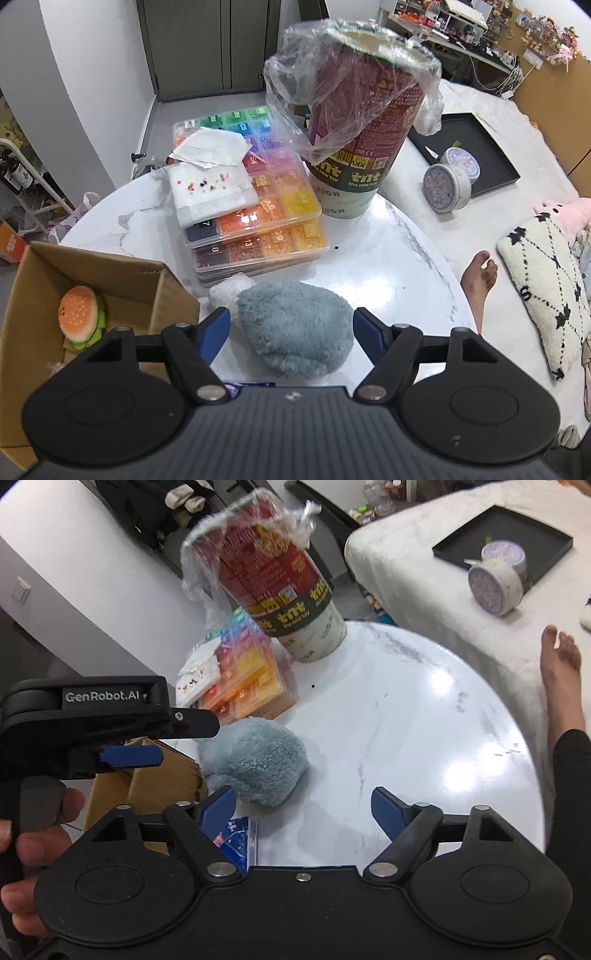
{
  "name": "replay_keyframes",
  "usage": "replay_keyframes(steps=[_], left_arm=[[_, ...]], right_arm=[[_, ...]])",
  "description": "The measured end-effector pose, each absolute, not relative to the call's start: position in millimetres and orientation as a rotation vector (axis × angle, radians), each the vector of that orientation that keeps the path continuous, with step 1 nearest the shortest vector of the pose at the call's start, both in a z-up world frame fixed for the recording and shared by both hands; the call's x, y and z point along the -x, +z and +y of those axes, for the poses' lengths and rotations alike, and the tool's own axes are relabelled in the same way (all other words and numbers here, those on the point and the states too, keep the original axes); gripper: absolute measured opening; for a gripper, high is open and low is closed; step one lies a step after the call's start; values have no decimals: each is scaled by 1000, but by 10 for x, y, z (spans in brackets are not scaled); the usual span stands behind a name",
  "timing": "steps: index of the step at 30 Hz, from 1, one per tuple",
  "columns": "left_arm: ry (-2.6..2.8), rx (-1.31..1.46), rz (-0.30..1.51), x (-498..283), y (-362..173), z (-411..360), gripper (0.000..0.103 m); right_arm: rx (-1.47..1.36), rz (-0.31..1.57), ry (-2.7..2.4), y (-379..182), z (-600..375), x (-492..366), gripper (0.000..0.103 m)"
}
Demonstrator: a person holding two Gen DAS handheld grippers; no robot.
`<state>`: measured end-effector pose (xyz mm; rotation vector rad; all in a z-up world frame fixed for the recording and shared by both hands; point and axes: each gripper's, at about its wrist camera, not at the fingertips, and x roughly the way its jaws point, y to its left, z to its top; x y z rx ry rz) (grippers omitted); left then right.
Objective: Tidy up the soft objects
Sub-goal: 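Grasp the grey fluffy plush with the left tool and lift it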
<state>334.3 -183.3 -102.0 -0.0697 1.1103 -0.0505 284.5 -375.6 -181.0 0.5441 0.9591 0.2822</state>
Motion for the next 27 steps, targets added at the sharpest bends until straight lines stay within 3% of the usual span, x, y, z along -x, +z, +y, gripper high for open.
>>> replay_keyframes(steps=[18, 23, 25, 27], left_arm=[[-13, 91, 1177, -3573, -1367, -1898, 70], [-5, 149, 1198, -3612, -1391, -1839, 64], [-5, 167, 1207, -3627, -1393, -1813, 63], [-4, 181, 1212, -3627, -1390, -1805, 62]], right_arm=[[-800, 971, 352, -2116, -3731, -3161, 71], [-849, 964, 364, -2172, -3713, -3211, 72], [-863, 957, 372, -2188, -3707, -3219, 70], [-888, 951, 395, -2195, -3706, -3212, 60]])
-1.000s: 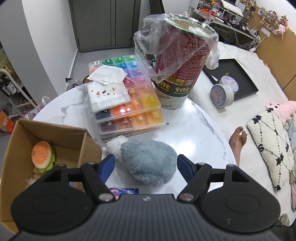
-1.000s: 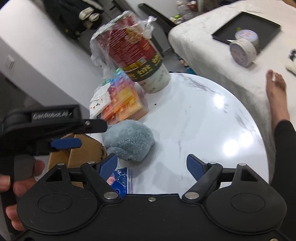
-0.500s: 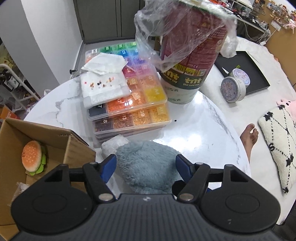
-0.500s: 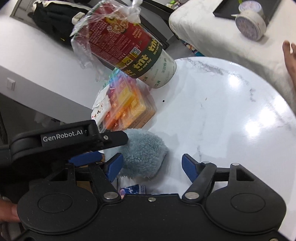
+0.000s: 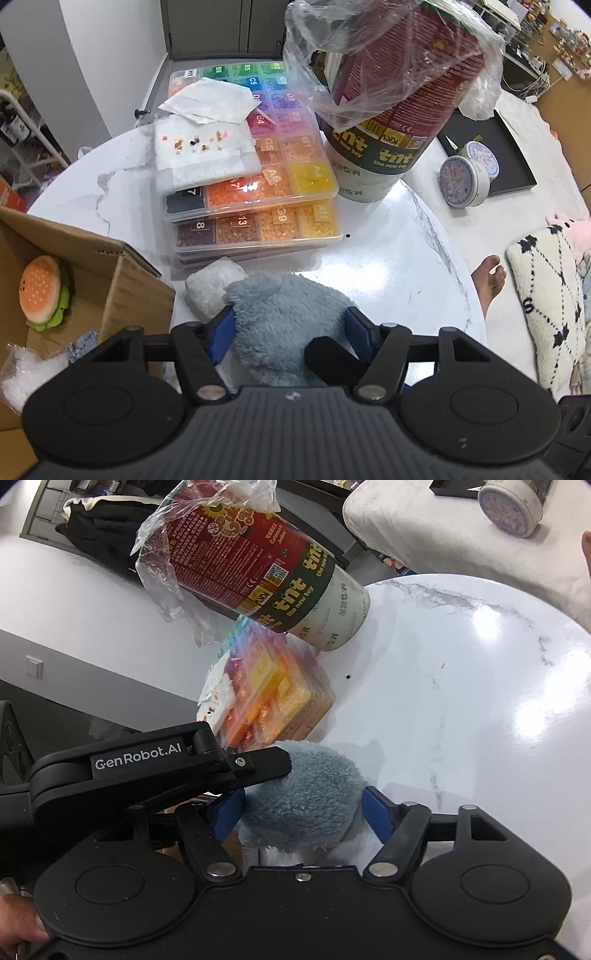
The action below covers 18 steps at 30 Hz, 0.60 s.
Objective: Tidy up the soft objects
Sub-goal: 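Grasp the grey fluffy plush with the left tool and lift it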
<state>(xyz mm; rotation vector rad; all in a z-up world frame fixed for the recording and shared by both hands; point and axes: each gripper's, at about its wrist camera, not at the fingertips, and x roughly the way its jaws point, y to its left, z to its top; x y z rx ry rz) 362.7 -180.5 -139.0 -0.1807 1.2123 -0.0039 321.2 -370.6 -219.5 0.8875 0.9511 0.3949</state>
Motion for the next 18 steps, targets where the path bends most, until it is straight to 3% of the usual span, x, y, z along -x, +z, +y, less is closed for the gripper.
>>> replay_keyframes(steps=[6, 14, 18], left_arm=[[-19, 193, 1218, -3557, -1338, -1804, 56], [-114, 191, 1265, -3359, -1341, -1865, 55], [-135, 109, 1238, -3351, -1298, -1951, 55]], right_arm=[[-870, 956, 391, -2136, -3717, -3136, 47], [-831, 988, 346, -2047, -3833, -2880, 47], [-834, 988, 311, -2060, -3904, -2847, 52]])
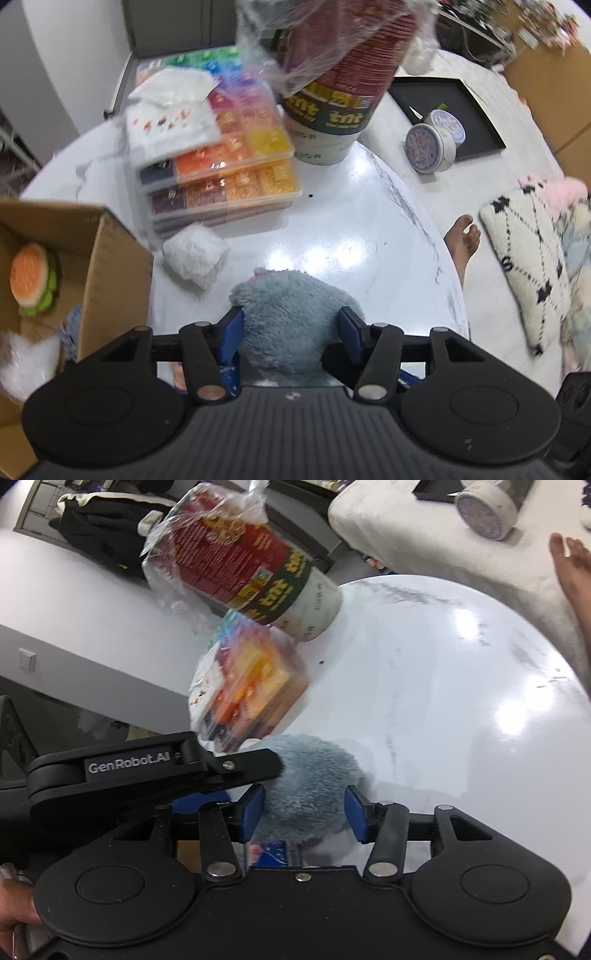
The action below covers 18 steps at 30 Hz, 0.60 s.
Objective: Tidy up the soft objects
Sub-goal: 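Grasp the grey fluffy plush with the left tool and lift it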
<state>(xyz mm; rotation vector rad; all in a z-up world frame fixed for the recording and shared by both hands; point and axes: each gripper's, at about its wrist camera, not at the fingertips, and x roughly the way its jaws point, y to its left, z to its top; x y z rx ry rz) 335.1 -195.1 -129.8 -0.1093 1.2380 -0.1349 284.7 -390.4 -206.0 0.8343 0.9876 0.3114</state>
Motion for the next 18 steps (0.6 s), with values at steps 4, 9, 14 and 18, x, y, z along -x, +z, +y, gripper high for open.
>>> replay_keyframes(steps=[4, 9, 14, 18], left_arm=[[-113, 47, 1193, -3376, -1280, -1997, 58], [-54, 59, 1176, -3463, -1335, -1949, 58], [-39, 112, 1170, -3514, -1397, -1890, 58], [-40, 203, 1208, -3539, -1462, -1816, 53]], right_arm=[[-848, 990, 301, -2096, -3917, -2887, 62], [-883, 990, 315, -2179, -3877, -2972, 71], [-922, 994, 333, -2244, -3817, -3065, 75], [-945, 998, 341, -2291, -3770, -3100, 70]])
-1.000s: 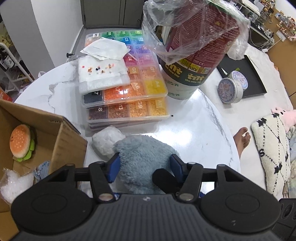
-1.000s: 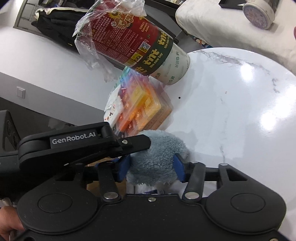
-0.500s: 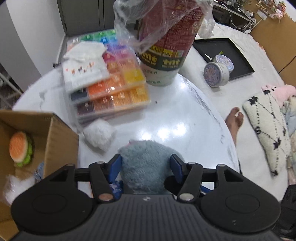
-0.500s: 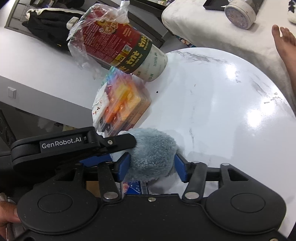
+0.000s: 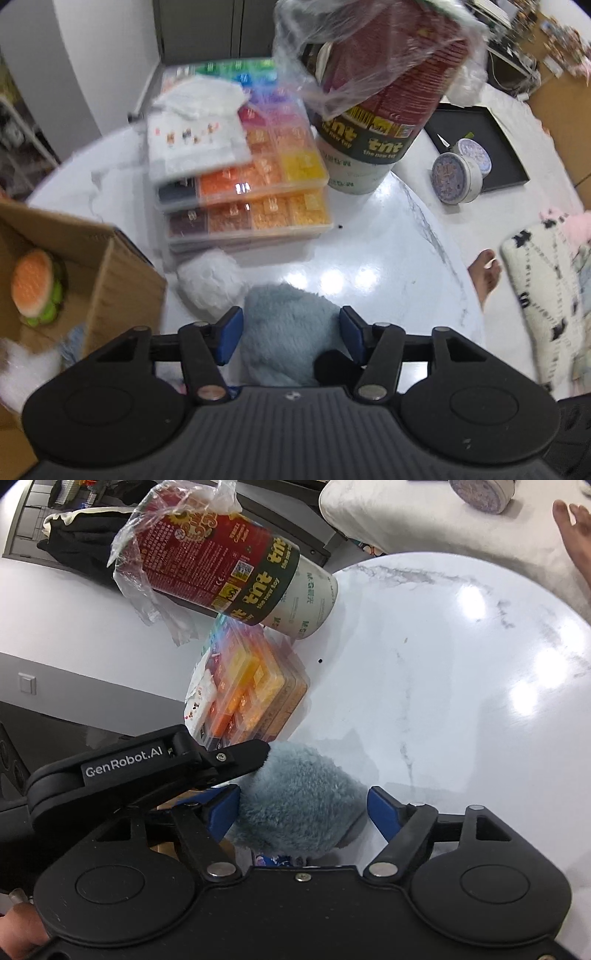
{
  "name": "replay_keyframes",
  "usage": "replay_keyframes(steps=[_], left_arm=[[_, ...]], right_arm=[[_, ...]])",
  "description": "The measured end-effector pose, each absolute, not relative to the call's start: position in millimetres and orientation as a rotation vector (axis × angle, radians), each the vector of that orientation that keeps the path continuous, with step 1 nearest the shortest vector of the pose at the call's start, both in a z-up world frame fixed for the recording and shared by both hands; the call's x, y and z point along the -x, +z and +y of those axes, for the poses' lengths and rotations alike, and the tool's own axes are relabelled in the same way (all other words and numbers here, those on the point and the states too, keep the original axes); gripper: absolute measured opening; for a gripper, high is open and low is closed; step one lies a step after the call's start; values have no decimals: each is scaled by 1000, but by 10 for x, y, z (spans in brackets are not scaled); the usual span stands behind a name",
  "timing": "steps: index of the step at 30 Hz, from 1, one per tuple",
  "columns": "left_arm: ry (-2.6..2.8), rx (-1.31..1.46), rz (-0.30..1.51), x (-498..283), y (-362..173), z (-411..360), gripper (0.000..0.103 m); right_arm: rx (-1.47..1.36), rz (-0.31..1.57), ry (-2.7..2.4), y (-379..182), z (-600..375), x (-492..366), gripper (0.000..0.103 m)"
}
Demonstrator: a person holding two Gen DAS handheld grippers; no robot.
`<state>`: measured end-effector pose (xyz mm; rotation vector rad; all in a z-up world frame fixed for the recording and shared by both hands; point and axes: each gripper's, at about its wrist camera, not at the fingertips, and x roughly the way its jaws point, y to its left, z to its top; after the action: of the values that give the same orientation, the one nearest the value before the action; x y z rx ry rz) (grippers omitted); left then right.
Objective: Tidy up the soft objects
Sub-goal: 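Grasp the grey fluffy plush with the left tool and lift it, then carry the grey plush into the box with the left tool and release it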
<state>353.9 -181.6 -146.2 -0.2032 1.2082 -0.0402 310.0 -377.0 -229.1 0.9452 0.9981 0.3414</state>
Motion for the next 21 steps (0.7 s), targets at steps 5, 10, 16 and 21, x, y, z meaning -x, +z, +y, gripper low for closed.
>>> replay_keyframes(steps=[5, 10, 16, 21], left_arm=[[-54, 210, 1215, -3506, -1410, -1832, 45], [-77, 239, 1217, -3430, -1287, -1797, 42], [-115, 235, 1183, -3257, -1030, -1792, 42], [-122, 224, 1146, -3108, -798, -1733, 41]], right_arm=[[-937, 983, 354, -2189, -3772, -3050, 56], [-932, 967, 353, -2080, -3813, -2935, 53], [-906, 936, 363, -1832, -3808, -2774, 52], [-873, 922, 376, -1609, -3728, -2671, 52]])
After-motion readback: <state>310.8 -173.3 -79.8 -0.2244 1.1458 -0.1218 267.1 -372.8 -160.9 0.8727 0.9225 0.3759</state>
